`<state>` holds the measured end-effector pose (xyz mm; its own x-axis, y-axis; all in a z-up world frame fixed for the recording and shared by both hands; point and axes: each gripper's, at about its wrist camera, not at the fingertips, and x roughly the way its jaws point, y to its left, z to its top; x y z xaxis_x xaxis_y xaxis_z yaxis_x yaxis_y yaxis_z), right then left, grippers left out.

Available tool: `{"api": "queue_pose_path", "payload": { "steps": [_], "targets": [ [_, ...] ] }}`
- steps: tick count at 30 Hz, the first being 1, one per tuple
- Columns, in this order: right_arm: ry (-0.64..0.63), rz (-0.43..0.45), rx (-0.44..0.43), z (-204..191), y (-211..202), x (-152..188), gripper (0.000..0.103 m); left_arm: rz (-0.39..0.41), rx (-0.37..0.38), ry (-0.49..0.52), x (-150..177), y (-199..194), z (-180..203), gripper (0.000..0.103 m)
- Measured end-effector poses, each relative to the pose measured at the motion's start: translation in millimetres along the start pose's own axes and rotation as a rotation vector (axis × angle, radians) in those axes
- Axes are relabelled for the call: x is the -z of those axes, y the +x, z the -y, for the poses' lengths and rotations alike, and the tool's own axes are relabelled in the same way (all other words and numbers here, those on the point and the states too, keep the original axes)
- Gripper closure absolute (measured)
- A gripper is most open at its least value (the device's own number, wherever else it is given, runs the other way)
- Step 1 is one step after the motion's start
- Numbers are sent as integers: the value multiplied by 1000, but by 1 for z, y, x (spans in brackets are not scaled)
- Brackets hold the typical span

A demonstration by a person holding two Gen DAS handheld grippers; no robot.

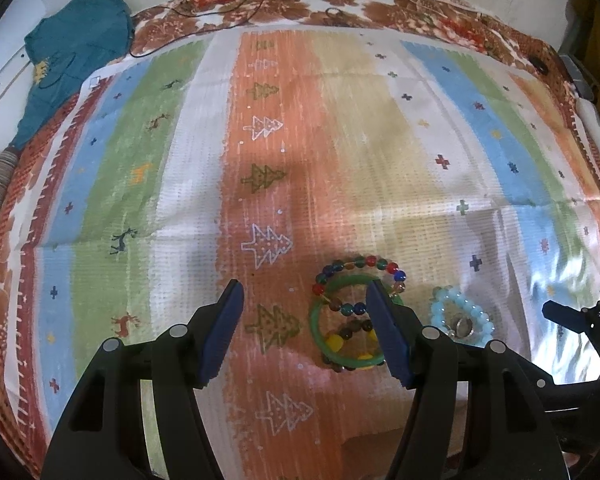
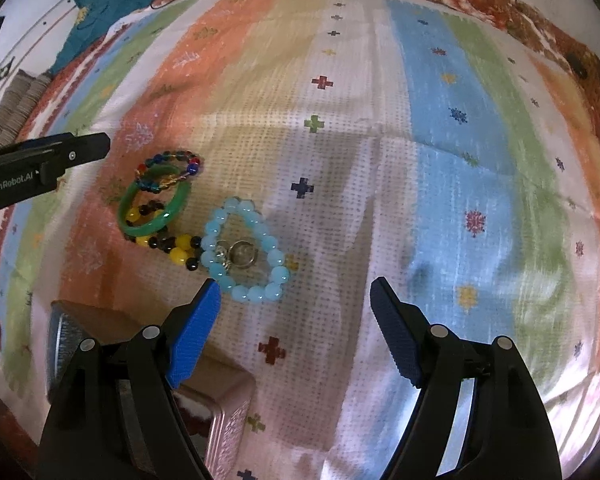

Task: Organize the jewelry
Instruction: 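Move the left tool to the multicolour bead bracelet while the right tool approaches the light-blue bracelet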

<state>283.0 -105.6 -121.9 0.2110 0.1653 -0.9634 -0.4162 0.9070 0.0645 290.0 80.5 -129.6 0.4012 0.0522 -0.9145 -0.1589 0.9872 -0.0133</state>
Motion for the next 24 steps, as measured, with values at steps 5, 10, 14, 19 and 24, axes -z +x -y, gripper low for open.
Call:
{"api": "queue_pose_path", "payload": {
  "steps": [5,10,14,19,24],
  "targets": [
    [3,-17,1,1,9,-2,26,-18,-4,4,-4,12,-2,39],
    [0,-25,-5,2,14,-5,26,-29,0,-8,-8,22,-7,40],
    [-5,-38,11,0,19,-7,26,-57,6,1,-7,33,-6,40],
    [-17,-49,27,-1,26,-9,26,-57,-19,4,-10,41,-4,40],
    [-22,-65,36,1,34,-11,26,-91,-14,13,-9,55,-5,40]
  ]
}}
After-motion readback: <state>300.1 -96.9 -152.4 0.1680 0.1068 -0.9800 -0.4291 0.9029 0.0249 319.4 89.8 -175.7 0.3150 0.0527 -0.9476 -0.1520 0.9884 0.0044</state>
